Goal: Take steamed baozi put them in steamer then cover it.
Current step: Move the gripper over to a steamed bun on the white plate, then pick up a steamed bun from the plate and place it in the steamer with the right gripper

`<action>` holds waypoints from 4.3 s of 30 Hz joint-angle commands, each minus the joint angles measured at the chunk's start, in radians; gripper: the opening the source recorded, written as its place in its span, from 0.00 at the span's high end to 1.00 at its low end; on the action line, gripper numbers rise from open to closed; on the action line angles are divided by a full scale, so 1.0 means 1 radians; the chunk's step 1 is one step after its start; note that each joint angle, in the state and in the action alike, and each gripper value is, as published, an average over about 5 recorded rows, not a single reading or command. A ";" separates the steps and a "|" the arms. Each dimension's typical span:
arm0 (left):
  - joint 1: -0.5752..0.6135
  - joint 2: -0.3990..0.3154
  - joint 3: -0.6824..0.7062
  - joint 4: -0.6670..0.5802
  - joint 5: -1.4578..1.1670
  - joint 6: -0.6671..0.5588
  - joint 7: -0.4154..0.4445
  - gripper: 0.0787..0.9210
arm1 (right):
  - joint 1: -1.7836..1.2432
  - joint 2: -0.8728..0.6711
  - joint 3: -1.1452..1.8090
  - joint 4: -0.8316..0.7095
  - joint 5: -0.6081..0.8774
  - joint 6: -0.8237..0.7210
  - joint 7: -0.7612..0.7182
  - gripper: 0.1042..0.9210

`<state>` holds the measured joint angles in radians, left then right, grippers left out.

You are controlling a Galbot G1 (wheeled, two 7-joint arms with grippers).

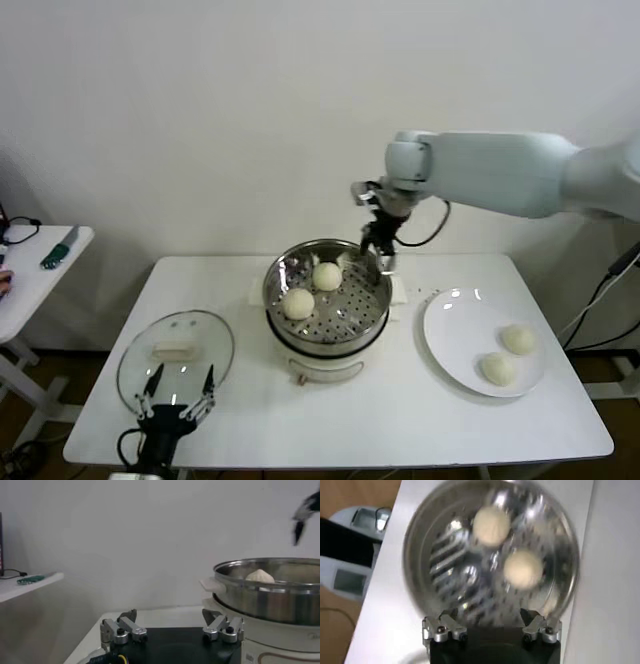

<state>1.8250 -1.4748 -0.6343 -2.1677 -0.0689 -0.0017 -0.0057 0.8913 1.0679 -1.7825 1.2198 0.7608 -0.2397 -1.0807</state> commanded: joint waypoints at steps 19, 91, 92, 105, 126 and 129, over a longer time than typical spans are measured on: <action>0.017 -0.038 -0.011 -0.011 0.073 0.044 -0.073 0.12 | -0.589 -0.503 0.423 0.012 -0.660 0.089 -0.031 0.12; -0.023 -0.056 0.020 0.024 0.032 0.060 -0.066 0.12 | 0.022 0.122 0.295 0.079 -0.678 0.734 -0.145 0.30; -0.022 -0.056 0.020 0.022 0.030 0.060 -0.061 0.12 | 0.010 0.142 0.304 0.080 -0.683 0.734 -0.145 0.30; -0.017 -0.051 0.010 0.006 0.029 0.076 -0.048 0.12 | -0.199 0.304 0.361 0.072 -0.805 0.743 -0.137 0.30; 0.007 -0.053 -0.001 0.029 0.021 0.059 -0.036 0.12 | -0.296 0.300 0.327 0.143 -0.933 0.783 -0.126 0.28; 0.008 -0.052 -0.002 0.030 0.021 0.059 -0.036 0.12 | -0.304 0.296 0.328 0.143 -0.944 0.782 -0.122 0.28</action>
<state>1.8302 -1.5273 -0.6347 -2.1419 -0.0468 0.0574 -0.0456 0.6210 1.3508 -1.4531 1.3497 -0.1302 0.5317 -1.2078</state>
